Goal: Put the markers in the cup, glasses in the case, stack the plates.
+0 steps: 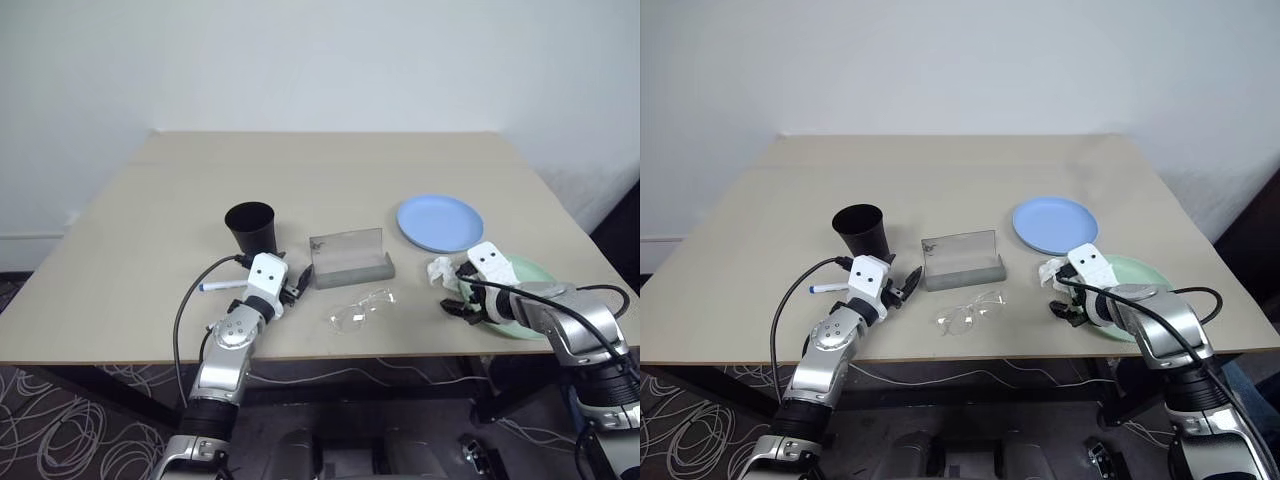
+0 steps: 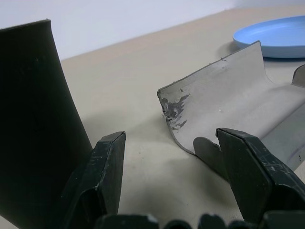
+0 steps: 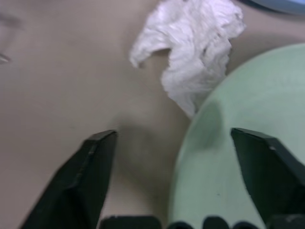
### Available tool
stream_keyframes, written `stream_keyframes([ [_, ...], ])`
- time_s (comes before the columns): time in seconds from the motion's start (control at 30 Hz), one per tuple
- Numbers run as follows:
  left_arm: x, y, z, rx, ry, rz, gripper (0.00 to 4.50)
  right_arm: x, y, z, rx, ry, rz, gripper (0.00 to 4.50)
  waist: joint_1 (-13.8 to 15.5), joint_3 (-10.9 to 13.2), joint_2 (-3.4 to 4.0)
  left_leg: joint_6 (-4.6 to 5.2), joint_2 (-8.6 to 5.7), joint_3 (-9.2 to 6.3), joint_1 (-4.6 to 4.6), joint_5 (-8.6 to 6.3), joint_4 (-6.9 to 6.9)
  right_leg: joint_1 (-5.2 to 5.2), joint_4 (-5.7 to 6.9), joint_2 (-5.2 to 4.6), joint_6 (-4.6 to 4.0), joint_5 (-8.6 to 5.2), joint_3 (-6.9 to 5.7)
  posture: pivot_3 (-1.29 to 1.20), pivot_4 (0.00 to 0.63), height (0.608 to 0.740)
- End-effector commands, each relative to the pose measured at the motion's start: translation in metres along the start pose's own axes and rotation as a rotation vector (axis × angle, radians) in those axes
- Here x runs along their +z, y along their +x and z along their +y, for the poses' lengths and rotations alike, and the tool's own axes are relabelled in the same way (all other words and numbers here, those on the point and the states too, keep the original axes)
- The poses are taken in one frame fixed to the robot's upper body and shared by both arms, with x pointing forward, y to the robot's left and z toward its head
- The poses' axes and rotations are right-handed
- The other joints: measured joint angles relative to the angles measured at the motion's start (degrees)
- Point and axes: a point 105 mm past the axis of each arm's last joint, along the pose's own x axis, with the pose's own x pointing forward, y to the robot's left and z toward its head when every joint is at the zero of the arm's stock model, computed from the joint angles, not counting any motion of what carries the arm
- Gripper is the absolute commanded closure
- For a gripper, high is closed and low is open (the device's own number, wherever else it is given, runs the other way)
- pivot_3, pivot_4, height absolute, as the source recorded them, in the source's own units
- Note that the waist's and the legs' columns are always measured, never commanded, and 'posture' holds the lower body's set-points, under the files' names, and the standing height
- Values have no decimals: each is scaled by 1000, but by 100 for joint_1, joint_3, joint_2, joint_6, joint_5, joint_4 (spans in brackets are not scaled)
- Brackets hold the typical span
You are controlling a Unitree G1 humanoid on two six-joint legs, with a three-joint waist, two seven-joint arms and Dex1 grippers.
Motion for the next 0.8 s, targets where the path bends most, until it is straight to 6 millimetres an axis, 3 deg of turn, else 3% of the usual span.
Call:
stream_keyframes([
  [0.03, 13, 3, 1, 7, 13, -50, 1283, 10, -2, -11, -76, -26, -30, 1712, 0, 0, 0, 0, -1, 0, 0, 0, 0, 1, 0, 0, 0, 0, 0, 0, 0, 738],
  [0.13, 13, 4, 2, 9, 12, -50, 1283, 9, -1, -16, -112, -47, -22, 2797, 0, 0, 0, 0, -1, 0, 0, 0, 0, 0, 0, 1, 0, 0, -1, 0, 0, 738],
  [0.37, 13, 4, 1, 10, 12, -52, 1283, 10, 0, -25, -163, -67, -15, 2797, 0, 0, -1, 0, 7, -2, 1, 0, 13, 2, -1, -4, 0, 0, -14, 0, 0, 738],
  [0.47, 13, 4, 1, 11, 12, -52, 1283, 10, 1, -35, -215, -81, -13, 3428, 0, 0, -1, 0, 14, -4, 0, 0, 15, 4, -2, -22, 0, 0, -33, 0, 0, 738],
  [0.57, 13, 4, 1, 12, 12, -52, 1283, 11, 1, -41, -243, -95, -14, 4362, -2, 0, -1, 3, 14, -5, 1, -2, 17, 9, -6, -69, 1, 0, -79, 0, 0, 738],
  [0.8, 13, 4, 1, 16, 12, -50, 1283, 12, 3, -45, -266, -136, -10, 4439, 1, -1, 0, 11, 35, -8, -1, -7, 22, 20, -52, -124, 15, 15, -184, 0, 0, 738],
])
